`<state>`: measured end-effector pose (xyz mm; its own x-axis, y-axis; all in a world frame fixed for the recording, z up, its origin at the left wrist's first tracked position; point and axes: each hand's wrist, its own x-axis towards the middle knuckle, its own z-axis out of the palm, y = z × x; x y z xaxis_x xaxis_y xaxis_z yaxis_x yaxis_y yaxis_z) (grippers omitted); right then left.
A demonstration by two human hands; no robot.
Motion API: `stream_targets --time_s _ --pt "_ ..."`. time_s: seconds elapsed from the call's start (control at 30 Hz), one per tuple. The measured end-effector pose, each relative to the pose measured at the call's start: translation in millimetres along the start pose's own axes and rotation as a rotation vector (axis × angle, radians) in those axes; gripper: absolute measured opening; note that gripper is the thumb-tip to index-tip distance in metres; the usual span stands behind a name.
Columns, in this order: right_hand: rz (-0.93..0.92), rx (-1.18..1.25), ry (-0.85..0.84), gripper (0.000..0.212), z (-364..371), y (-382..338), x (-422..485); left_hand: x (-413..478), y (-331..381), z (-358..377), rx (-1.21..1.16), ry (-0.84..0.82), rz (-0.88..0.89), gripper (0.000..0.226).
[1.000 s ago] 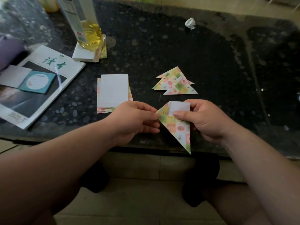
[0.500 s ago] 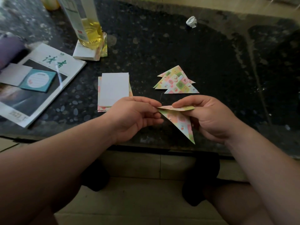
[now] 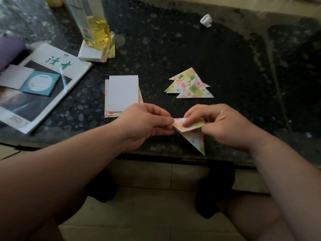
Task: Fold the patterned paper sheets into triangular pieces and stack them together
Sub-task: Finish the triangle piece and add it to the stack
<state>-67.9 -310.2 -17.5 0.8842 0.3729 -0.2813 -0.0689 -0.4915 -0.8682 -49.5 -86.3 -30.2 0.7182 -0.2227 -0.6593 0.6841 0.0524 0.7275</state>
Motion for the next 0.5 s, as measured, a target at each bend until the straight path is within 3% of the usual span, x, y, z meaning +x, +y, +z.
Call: stream_targets --time_s 0.17,0.27,0.37,0.5 --pt "0.123 -0.137 -0.034 0.026 3 4 6 2 -2 1 0.403 0.106 0.090 0.007" --pt "0.188 -0.370 0.191 0.008 16 6 10 4 -4 2 0.543 0.123 0.137 0.006" --pt "0.406 -0.327 0.391 0.024 21 4 15 7 -4 2 0.611 0.139 0.150 0.005" --pt "0.584 -0.208 0.294 0.034 20 -5 16 8 -4 1 0.746 0.154 0.207 0.005"
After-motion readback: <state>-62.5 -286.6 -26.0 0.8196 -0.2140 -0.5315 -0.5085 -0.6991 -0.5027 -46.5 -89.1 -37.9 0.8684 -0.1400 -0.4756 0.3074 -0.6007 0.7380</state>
